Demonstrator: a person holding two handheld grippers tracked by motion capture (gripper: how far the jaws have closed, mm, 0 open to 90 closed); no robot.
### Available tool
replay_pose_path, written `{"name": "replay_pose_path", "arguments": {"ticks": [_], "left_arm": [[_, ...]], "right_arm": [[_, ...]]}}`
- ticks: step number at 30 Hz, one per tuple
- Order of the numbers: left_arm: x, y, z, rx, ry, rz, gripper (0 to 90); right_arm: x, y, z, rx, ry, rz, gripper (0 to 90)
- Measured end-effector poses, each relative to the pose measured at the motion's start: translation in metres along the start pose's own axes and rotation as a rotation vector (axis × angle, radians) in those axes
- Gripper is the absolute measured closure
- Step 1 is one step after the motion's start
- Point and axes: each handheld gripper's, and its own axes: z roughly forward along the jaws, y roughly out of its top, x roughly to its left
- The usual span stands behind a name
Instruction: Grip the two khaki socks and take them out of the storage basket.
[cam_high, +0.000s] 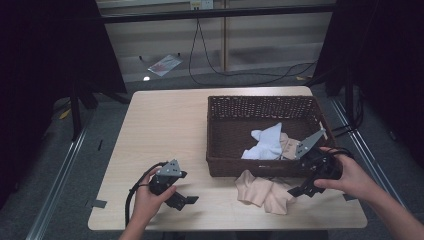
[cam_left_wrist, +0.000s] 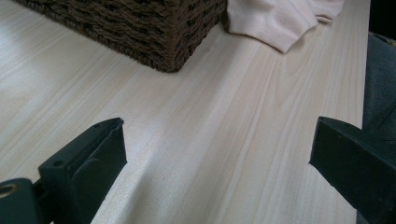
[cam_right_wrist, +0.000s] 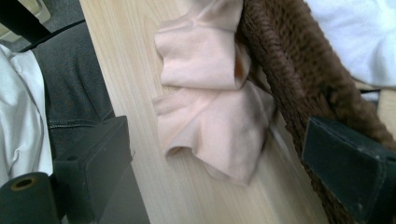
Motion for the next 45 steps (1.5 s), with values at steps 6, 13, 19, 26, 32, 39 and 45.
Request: {"name": "replay_pose_path", "arguments": {"ticks": [6, 13, 19, 26, 32, 39, 45], "left_arm": [[0.000, 0.000, 0.000, -0.003, 0.000, -0.001, 3.3], [0.000, 0.000, 0.000, -0.002, 0.000, 0.000, 3.3], [0.000, 0.000, -0.001, -0.012, 0.002, -0.006, 3.3], [0.000, 0.000, -0.001, -0.006, 0.000, -0.002, 3.3], [0.000, 0.000, -0.001, -0.008, 0.002, -0.005, 3.3], [0.000, 0.000, -0.001, -0.010, -0.001, -0.005, 3.3], [0.000, 0.000, 0.000, -0.011, 0.000, -0.005, 3.3]], "right_arm": [[-0.004, -0.012, 0.001, -0.014, 0.002, 0.013, 7.6], [-0.006, -0.024, 0.005, -0.031, -0.008, 0.001, 7.5], [-0.002, -0.029, 0.006, -0.062, 0.007, -0.004, 6.0], [0.003, -0.041, 0.013, -0.075, 0.022, -0.032, 4.4], [0.002, -0.052, 0.022, -0.122, 0.031, -0.005, 3.4], [0.002, -0.063, 0.032, -0.116, 0.028, -0.005, 3.7], [0.000, -0.068, 0.033, -0.150, 0.048, 0.013, 3.7]]}}
